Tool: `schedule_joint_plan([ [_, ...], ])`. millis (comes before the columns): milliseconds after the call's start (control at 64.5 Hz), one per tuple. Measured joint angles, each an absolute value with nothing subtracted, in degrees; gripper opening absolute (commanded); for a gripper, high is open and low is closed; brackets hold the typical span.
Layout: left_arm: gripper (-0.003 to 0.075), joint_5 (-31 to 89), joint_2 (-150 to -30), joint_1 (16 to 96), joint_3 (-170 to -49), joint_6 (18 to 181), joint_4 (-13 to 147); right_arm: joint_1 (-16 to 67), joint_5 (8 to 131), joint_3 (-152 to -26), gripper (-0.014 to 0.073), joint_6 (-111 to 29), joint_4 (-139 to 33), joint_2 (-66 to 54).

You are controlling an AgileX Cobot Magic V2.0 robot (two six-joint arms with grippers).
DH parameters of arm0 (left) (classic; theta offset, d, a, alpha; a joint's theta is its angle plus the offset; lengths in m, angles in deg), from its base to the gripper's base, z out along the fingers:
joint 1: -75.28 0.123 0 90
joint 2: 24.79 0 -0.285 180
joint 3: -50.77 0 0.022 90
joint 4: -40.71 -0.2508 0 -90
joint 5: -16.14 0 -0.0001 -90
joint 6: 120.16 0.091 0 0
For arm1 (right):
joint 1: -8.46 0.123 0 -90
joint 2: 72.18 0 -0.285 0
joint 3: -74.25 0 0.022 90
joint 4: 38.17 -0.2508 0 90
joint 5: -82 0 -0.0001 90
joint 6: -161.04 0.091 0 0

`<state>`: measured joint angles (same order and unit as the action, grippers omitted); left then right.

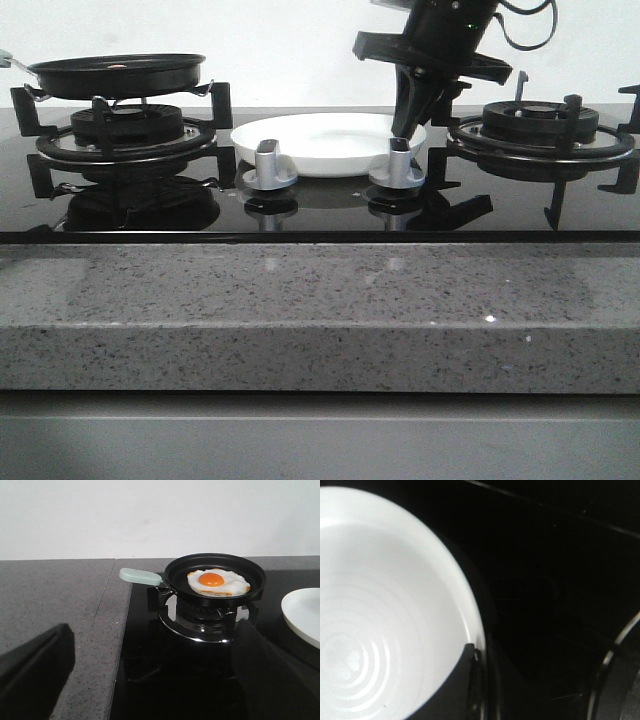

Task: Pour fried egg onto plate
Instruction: 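Lower the right gripper to the white plate's rim and grasp it, then lift the white plate with the right gripper and tilt it toward the pan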

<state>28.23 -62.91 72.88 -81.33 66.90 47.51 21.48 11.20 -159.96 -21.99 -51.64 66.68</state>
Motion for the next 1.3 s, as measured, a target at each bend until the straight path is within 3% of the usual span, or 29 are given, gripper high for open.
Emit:
schedule_joint_plan([
  [807,0.0616,28.2,-62.9,72.9,-81.3,66.9,47.5,19.2,10.1,-161.3,-0.0057,-23.5,-55.8,57.3],
  [1086,0.0616,28.2,-62.9,72.9,-81.3,66.9,47.5,20.8,11.0,-144.5,-0.0057,-28.0,-59.6,47.2],
  [1303,0.0616,28.2,-62.9,72.9,-81.3,66.9,47.5,22.8,21.8,-123.7,-0.0057,-29.6,-60.2,36.8],
])
